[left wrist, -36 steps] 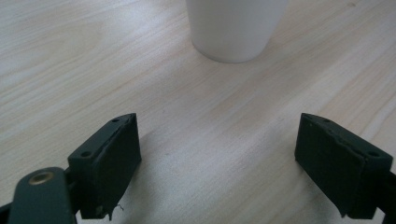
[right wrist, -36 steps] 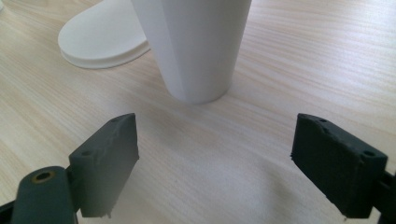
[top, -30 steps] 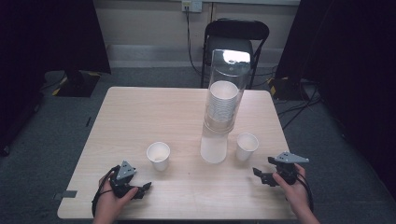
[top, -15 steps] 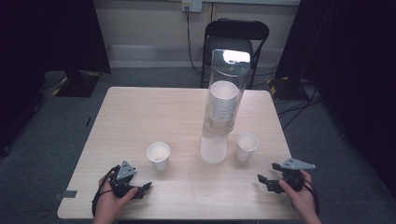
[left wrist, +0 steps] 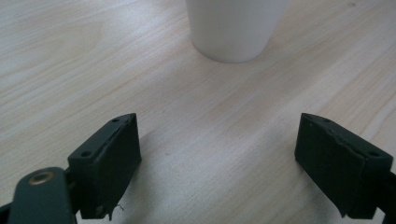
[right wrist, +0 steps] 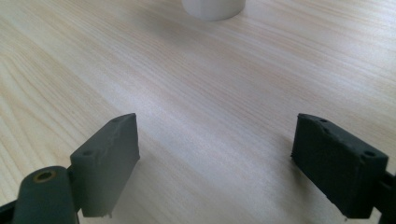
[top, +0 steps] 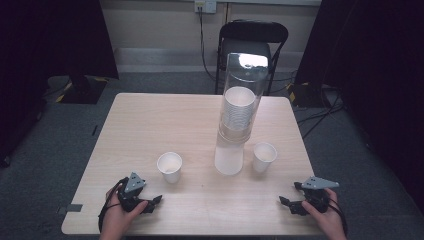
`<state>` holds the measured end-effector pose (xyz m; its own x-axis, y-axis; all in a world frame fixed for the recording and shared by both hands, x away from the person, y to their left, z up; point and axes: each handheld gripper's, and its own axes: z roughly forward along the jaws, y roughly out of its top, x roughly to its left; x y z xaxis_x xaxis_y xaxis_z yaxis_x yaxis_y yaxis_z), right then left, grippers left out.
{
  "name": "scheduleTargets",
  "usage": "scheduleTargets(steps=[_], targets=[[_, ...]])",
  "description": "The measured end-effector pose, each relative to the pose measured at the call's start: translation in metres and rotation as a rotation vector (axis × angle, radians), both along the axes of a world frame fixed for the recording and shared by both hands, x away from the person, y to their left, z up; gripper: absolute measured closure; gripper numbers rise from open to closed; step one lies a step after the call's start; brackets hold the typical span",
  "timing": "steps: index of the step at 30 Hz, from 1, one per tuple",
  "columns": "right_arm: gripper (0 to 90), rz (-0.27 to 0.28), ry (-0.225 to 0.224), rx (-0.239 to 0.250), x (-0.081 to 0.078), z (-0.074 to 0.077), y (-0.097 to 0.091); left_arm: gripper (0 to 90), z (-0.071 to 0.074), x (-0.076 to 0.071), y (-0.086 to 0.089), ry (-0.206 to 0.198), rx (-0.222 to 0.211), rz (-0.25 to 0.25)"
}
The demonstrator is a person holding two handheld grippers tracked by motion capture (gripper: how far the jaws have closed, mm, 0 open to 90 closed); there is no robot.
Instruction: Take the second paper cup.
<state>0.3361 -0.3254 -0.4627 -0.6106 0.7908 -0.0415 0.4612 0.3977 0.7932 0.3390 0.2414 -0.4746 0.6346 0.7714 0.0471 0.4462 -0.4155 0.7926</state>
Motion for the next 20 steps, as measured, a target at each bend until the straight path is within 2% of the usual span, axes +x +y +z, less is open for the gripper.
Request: scheduleTargets(steps=[6,10,13,20], targets=[[14.3,0.009,0.006,0.000,-0.0011,-0.0002,-0.0024,13.7,0.0000,0.0000,0.0000,0.000,0.000,0.000],[14.3,0.007,0.002,-0.016,-0.0031,-0.0004,-0.0045,13.7,0.0000,0.0000,0.0000,0.000,0.000,0.000],[13.7,0.019,-0.009,-0.048,-0.0040,-0.0010,-0.0043,13.7,0.0001,0.0000,0.0002,0.001,0.003,-0.002],[13.8,0.028,-0.011,-0.051,-0.0042,-0.0010,-0.0043,13.7,0.0003,0.0002,0.0005,-0.002,0.008,-0.005]])
